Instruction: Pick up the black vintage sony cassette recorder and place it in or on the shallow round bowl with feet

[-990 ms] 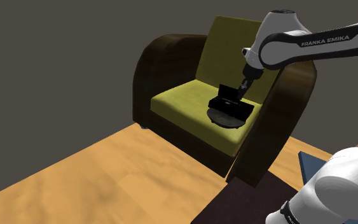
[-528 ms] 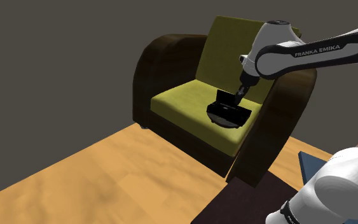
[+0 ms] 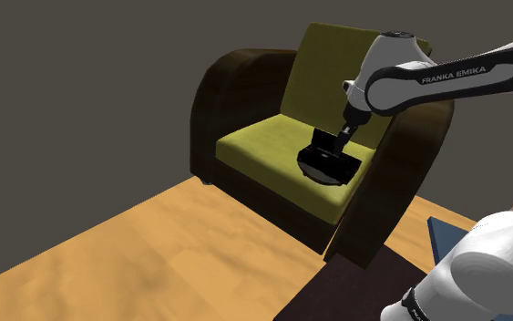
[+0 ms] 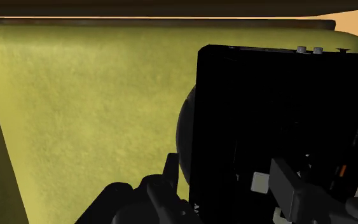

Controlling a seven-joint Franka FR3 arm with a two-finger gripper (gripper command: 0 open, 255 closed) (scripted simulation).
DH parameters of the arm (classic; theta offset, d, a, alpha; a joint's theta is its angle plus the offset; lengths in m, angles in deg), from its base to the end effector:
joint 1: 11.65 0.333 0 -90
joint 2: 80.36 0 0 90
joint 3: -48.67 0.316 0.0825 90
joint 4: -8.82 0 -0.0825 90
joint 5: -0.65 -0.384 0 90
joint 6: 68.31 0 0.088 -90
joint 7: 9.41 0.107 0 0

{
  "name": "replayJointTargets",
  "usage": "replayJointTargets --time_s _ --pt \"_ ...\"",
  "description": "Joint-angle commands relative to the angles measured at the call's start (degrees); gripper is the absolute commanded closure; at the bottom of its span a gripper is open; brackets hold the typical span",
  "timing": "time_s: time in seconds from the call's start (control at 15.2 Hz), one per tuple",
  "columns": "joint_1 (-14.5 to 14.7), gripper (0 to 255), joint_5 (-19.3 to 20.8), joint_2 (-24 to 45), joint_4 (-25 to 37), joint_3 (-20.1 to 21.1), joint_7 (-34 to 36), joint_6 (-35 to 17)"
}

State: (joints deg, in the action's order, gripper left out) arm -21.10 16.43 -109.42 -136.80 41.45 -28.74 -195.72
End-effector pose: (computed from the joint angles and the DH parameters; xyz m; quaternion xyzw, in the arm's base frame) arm 0.3868 -0.1263 0.4618 0.9867 0.1008 0.0638 0.1105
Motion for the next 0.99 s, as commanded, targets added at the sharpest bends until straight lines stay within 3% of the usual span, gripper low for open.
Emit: replayJointTargets --time_s 0.0,0.2,0.46,0.92 --pt "-0.01 0 0.02 0.01 -0.21 -0.01 0.01 -0.04" --pt "0.01 0 -0.02 0.12 0.00 -0.01 -0.02 0.06" --pt "0.72 0 -1.31 -3.56 4.32 1.25 -0.48 8.17" --pt "0.72 0 -1.31 -3.56 4.32 1.25 -0.48 8.17"
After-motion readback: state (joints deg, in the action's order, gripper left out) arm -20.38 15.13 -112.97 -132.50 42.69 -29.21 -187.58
